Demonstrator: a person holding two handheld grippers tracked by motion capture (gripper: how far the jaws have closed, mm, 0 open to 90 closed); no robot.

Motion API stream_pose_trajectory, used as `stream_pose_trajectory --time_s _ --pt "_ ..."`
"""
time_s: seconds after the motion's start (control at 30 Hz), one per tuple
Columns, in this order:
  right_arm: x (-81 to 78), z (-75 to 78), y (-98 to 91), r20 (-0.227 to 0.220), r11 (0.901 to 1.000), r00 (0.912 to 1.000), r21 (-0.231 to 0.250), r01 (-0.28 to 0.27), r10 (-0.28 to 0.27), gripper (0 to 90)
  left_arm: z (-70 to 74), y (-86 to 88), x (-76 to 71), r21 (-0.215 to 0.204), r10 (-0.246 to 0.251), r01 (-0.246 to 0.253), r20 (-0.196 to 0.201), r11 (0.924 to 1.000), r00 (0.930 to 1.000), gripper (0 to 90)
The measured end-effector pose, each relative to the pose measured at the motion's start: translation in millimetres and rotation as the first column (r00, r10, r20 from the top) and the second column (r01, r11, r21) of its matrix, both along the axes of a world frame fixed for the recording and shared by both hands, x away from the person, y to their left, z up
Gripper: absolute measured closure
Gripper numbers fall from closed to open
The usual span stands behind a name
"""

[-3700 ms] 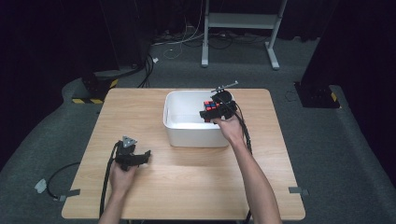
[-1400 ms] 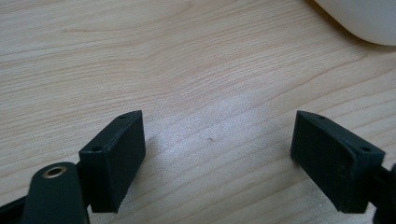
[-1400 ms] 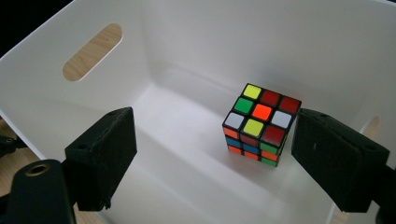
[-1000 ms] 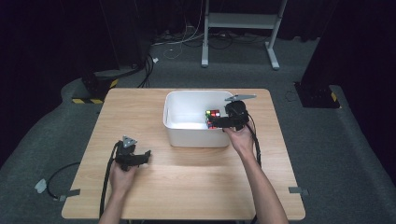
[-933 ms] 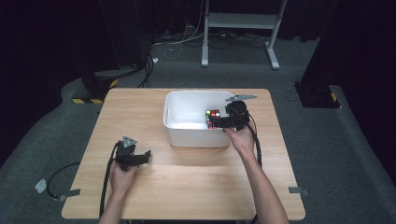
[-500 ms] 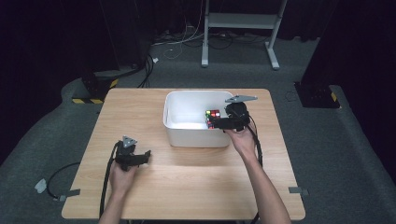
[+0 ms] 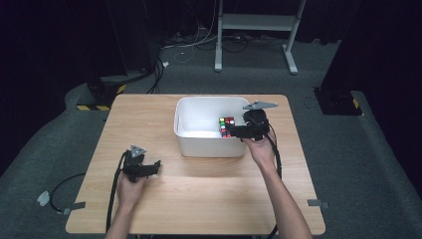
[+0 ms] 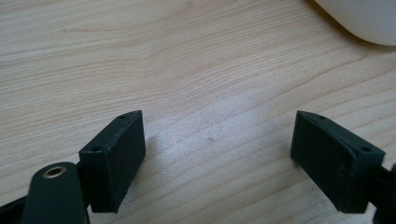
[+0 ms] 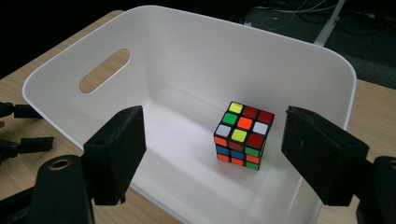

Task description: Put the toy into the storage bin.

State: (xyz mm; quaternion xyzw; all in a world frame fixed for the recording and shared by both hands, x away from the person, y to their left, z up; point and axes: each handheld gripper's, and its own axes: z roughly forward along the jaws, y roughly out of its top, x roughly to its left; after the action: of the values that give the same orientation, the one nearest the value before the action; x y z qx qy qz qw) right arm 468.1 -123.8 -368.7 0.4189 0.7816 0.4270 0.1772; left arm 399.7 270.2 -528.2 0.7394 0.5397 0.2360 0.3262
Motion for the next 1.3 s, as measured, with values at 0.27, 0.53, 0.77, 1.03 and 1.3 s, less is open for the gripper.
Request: stream_pose_trajectory --time_s 0.27,0.53,0.77,1.03,1.3 --pt "-6.4 4.5 -7.5 0.024 0.9998 0.9997 0.021 0.008 -0.009 21.6 0.0 0.0 0.0 0.000 0.000 0.000 0.000 1.0000 1.0000 18.0" --pt "-10.1 1.4 -17.0 0.028 0.9988 0.9993 0.043 0.022 -0.023 21.7 0.0 0.0 0.0 0.000 0.000 0.000 0.000 1.0000 1.0000 18.0" --pt "-14.1 1.9 -23.9 0.033 0.9971 0.9990 0.070 0.028 -0.030 21.8 0.0 0.0 0.0 0.000 0.000 0.000 0.000 1.0000 1.0000 18.0" --pt "-19.9 6.5 -28.9 0.059 0.9959 0.9975 0.083 0.035 -0.040 21.7 0.0 0.0 0.0 0.000 0.000 0.000 0.000 1.0000 1.0000 18.0" --pt "-23.7 8.8 -32.9 0.075 0.9949 0.9958 0.090 0.044 -0.051 20.3 0.0 0.0 0.0 0.001 0.000 0.000 0.000 1.0000 1.0000 18.0"
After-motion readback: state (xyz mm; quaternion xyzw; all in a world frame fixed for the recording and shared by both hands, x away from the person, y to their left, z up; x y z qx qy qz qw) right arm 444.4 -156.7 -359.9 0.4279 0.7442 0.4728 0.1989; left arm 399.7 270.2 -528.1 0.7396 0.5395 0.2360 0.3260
